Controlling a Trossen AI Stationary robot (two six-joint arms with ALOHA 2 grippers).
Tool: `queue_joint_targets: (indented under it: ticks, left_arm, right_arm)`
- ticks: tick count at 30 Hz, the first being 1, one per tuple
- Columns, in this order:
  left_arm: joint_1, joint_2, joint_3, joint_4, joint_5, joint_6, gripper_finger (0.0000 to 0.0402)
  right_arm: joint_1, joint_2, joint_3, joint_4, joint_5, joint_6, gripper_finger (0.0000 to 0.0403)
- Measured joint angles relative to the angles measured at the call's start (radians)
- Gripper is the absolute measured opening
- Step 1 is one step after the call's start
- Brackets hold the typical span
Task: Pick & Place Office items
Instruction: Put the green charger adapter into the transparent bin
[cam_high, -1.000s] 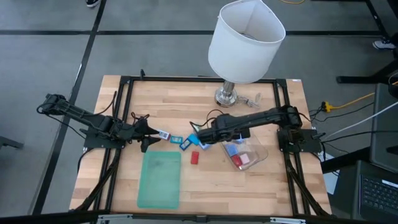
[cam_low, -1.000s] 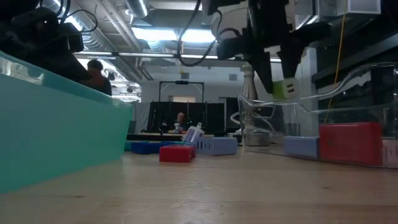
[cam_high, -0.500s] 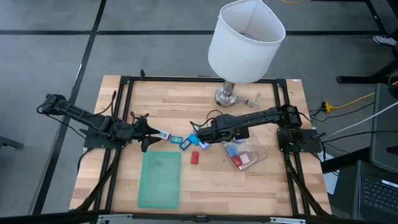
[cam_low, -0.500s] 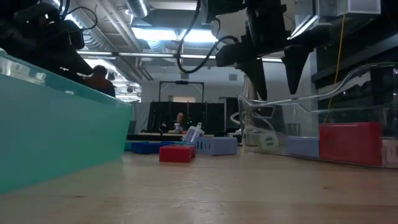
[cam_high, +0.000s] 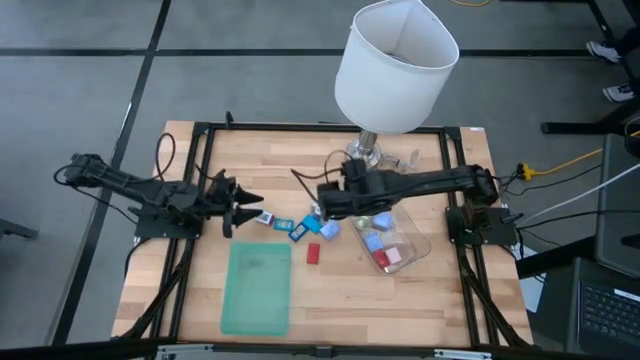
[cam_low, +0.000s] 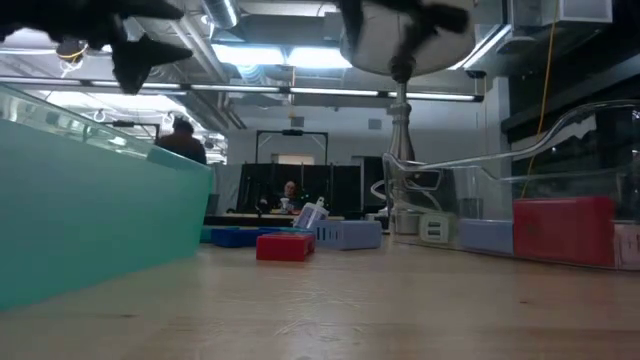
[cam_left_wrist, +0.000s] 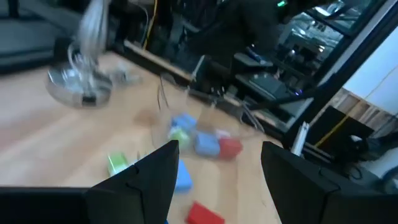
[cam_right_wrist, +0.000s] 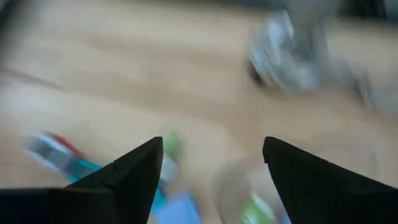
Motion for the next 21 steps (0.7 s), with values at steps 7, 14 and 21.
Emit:
queue_joint_targets:
  ticks: [7,14,21]
  left_arm:
    - [0.107,0.027,0.160,-0.220,0.089,0.105,0.0223]
    - [0.235,0.232,0.316,-0.449,0.269,0.284,0.0223]
    - [0.320,0.521,0.352,-0.344,0.530,0.409,0.0223]
  right_arm:
    - [0.051,-0.029,0.243,0.093,0.340,-0.368,0.0279]
    - [0.062,-0.070,0.367,0.267,0.384,-0.639,0.0279]
    - [0.071,-0.090,0.366,0.367,0.326,-0.752,0.0279]
